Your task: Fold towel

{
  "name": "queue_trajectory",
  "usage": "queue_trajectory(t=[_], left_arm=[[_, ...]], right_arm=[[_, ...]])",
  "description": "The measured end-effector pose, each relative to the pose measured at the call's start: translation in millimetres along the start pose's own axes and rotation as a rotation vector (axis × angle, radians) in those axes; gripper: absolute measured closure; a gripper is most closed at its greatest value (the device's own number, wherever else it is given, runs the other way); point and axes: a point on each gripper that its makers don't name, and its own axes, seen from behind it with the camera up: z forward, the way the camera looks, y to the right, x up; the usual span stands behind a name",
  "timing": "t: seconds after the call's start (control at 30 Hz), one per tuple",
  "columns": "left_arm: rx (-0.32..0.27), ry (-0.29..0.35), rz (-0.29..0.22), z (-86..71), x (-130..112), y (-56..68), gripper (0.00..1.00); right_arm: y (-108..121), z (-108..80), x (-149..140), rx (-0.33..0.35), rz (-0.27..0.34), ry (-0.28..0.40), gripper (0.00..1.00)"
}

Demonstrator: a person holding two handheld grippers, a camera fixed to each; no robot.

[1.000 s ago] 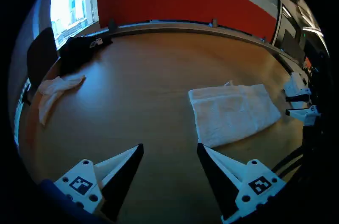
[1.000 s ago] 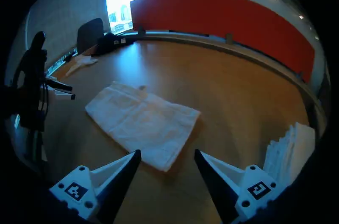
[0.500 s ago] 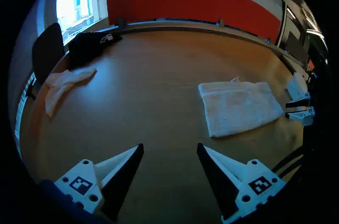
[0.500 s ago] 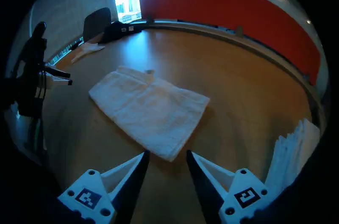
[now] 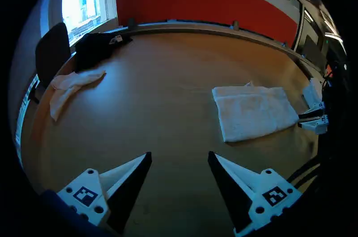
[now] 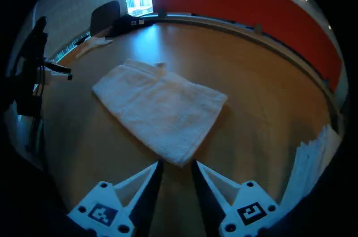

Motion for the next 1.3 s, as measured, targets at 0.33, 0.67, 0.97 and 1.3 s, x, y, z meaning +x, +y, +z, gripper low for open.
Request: queue_trajectory(t=[0.33, 0.67, 0.97, 1.3], left_arm=[[0.0, 0.0, -0.004, -0.5, -1.3, -2.2, 0.06], [0.002, -0.002, -0.004, -1.3, -2.1, -4.4, 0.06], [0.002, -0.003, -0.001, -1.3, -1.2, -5.8, 0.06], [0.002, 0.001, -0.004, -3.2, 0.1, -6.6, 0.06]], right_arm=[[0.8, 3.1, -2.8, -0.001, -0.01, -0.012, 0.76], [0.3, 2.4, 1.9, 0.001, -0.012, 0.007, 0.95], [0.9, -3.6, 19.0, -0.008, -0.029, 0.04, 0.95], [-4.4, -20.2, 71.7, -0.01, -0.074, 0.133, 0.95]])
